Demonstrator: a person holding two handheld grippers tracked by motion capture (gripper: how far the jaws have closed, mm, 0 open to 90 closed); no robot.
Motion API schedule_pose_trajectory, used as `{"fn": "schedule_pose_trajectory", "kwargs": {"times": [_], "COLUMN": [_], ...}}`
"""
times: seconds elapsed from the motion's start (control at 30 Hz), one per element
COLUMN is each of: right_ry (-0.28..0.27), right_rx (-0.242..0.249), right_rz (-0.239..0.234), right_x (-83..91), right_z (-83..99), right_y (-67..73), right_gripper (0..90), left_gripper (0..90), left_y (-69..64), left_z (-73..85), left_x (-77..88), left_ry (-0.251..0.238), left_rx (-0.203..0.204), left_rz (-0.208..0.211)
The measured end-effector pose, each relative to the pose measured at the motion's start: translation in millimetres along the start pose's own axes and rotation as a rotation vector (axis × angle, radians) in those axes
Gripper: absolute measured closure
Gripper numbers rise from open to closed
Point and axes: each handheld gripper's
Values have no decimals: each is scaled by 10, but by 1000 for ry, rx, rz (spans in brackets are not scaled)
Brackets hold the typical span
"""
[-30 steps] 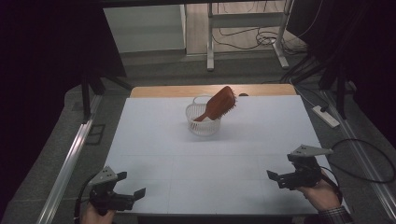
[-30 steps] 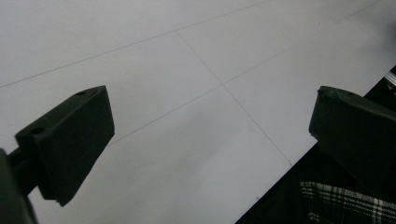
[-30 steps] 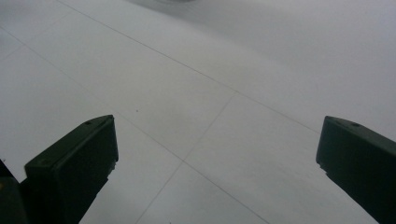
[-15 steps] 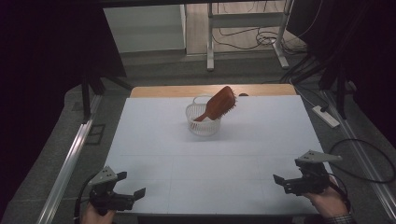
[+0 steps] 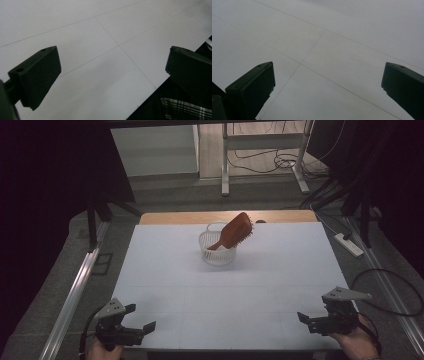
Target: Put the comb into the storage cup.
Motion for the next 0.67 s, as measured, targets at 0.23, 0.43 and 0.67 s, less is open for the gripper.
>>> {"fn": "schedule_pose_trajectory", "kwargs": {"times": [0.23,0.43,0.67], "right_ry": [10,19,30], "right_rx": [-3,-8,-7], "right_rz": [12,20,25], "right_x": [28,63,74], "right_z": [47,79,92], "right_y": [-9,-21,-21], "right_gripper": [0,0,0], "left_gripper": [5,5,5], "left_y": [0,-4,-3], "left_z": [1,0,-6], "left_x": [1,-2,-4], "left_ry": [0,1,-1], "left_rx": [-1,0,0], "left_rz": [-1,-2,-1]}}
Point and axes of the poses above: each handheld gripper's, and its own axes: x roughly backward along the jaws, z roughly out of its underside, y roughly to its left, and after that the axes turned 2 degrees about -x, right-handed
